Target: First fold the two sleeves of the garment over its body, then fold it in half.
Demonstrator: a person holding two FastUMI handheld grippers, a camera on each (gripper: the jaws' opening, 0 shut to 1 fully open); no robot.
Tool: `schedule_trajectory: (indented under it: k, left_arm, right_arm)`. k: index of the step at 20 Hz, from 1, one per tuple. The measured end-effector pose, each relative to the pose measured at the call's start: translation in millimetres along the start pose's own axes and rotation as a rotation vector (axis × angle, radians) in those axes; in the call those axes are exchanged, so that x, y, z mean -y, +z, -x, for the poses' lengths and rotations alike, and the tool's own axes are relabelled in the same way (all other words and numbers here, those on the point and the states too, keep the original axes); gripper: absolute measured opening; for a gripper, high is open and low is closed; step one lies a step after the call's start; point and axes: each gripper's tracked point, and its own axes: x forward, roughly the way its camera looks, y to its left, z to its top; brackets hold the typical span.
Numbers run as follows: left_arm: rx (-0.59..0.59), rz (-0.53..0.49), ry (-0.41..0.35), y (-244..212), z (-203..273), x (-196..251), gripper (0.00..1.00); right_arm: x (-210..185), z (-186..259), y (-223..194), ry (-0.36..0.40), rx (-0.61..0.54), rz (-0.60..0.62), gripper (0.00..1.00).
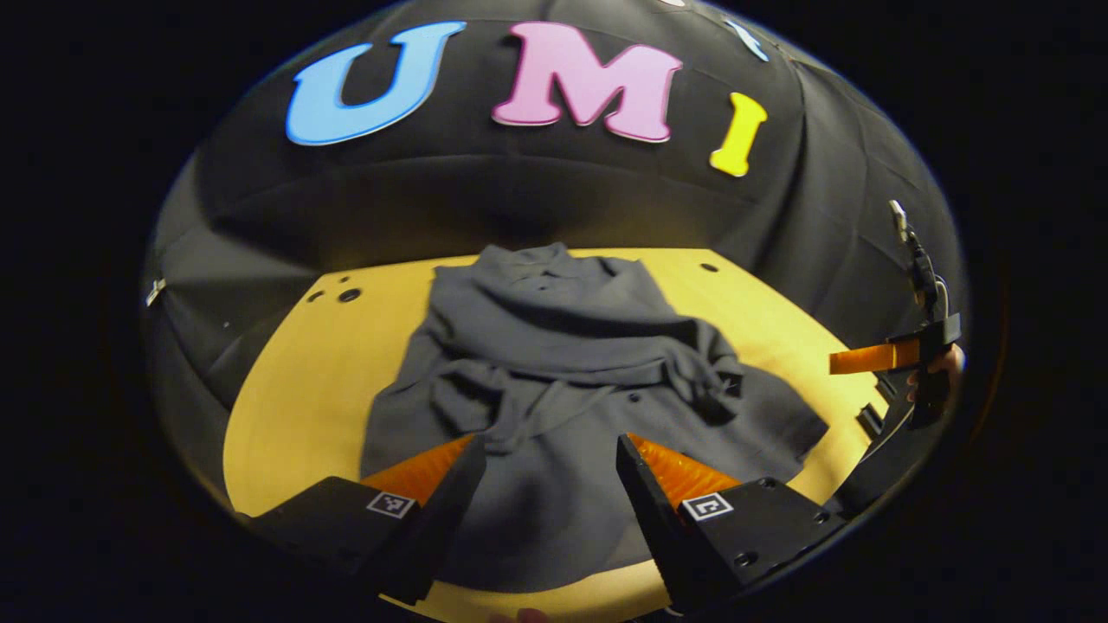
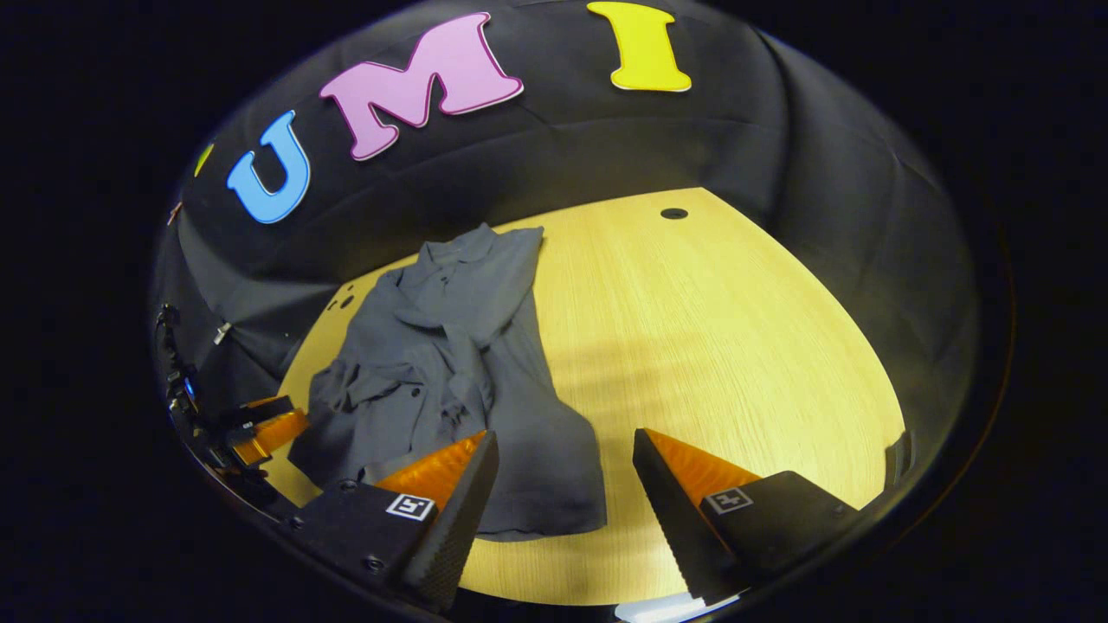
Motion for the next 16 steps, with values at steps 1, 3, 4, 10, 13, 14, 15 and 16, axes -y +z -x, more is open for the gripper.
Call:
schedule_trajectory:
  k: [1,3,4,10,13,14,15,16]
  left_arm:
    - [-0.014,0.013,0.032,-10,3,-20,0.96]
    - [-0.048,0.031,0.085,-29,9,-53,0.96]
    - [-0.065,0.035,0.103,-38,11,-67,0.96]
    - [-0.158,0.032,0.183,-79,4,-116,0.96]
    - [-0.218,0.006,0.185,-100,-4,-121,0.96]
    - [-0.228,-0.006,0.178,-102,-5,-119,0.96]
    - [-0.215,-0.016,0.171,-99,-7,-120,0.96]
    - [-0.225,-0.016,0.164,-101,-8,-120,0.97]
  right_arm:
    - [3,-4,-7,-0.016,-0.014,0.005,0.96]
    - [7,-11,-21,-0.046,-0.037,0.014,0.97]
    - [9,-13,-25,-0.056,-0.044,0.014,0.97]
    - [5,-30,-46,-0.07,-0.098,0.013,0.97]
    - [9,-38,-59,-0.096,-0.133,0.062,0.97]
    - [8,-40,-63,-0.102,-0.142,0.074,0.97]
    - [6,-44,-66,-0.098,-0.152,0.079,0.97]
    - [7,-47,-64,-0.107,-0.132,0.1,0.97]
